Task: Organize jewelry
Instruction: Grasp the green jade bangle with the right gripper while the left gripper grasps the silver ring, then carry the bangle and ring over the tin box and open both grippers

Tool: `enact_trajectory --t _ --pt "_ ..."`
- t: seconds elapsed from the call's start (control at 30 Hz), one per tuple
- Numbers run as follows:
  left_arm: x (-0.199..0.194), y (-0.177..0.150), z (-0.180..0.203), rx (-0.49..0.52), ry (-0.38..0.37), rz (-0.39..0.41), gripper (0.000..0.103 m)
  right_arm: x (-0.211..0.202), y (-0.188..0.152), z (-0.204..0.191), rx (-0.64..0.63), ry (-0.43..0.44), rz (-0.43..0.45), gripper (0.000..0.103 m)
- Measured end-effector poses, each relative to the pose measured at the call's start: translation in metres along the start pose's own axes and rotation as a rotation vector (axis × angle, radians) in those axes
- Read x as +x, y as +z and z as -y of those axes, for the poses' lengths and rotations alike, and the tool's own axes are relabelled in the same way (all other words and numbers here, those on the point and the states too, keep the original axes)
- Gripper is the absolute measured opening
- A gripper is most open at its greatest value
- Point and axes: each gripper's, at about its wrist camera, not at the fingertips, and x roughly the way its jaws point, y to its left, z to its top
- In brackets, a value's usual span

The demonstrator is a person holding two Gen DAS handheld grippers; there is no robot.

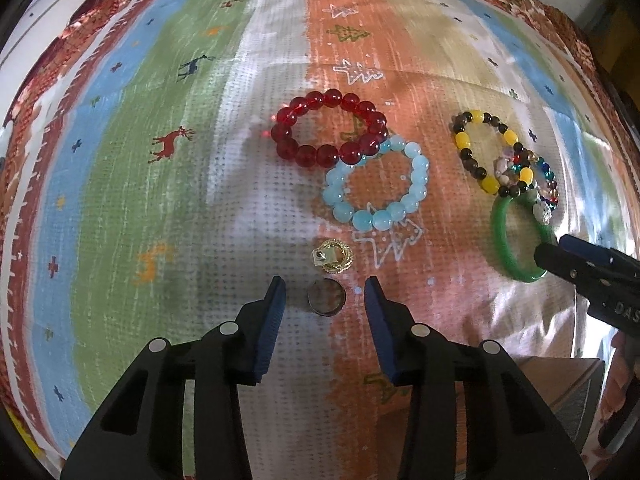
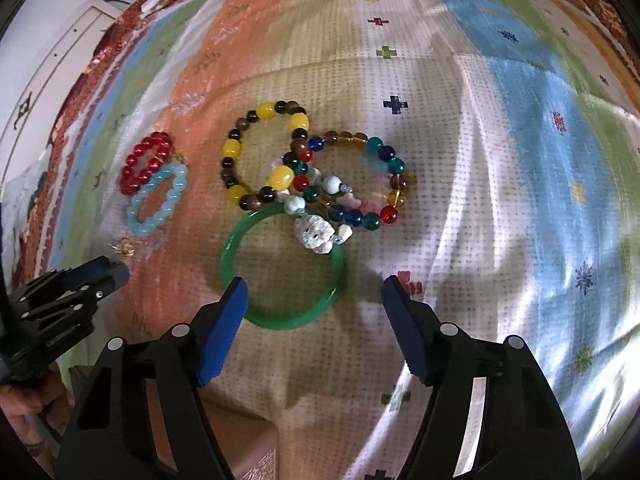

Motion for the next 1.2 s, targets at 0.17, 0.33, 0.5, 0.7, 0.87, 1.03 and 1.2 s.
enact_trajectory --t 0.17,0.33,0.5,0.7,0.87,1.03,1.2 --pt "0.003 -0.001 0.005 0.031 0.044 0.0 0.033 0.006 0.003 -0.002 -0.015 -0.073 -0.005 0.049" --pt "0.005 -0.002 0.004 0.029 0.04 -0.006 0.03 0.009 0.005 0.001 -0.034 -0.105 -0.013 0.037" --pt "0.006 -0.003 0.003 0.042 0.067 0.003 0.019 0.009 0.005 0.004 -0.053 -0.108 -0.024 0.018" --pt "0.001 -0.005 -0.003 0.041 0.056 0.002 0.019 0.005 0.0 0.01 -0.057 -0.077 -0.033 0.009" --pt "-0.005 -0.001 -0.004 0.029 0.04 0.014 0.019 -0.01 -0.002 0.015 -0.072 -0.104 -0.005 0.008" --pt "-0.015 -0.001 -0.001 0.026 0.019 0.036 0.019 -0.023 -0.009 0.008 -0.089 -0.126 0.025 0.008" --pt "-0.028 -0.005 0.005 0.043 0.026 0.075 0.019 -0.038 -0.009 -0.006 -0.118 -0.128 0.074 0.008"
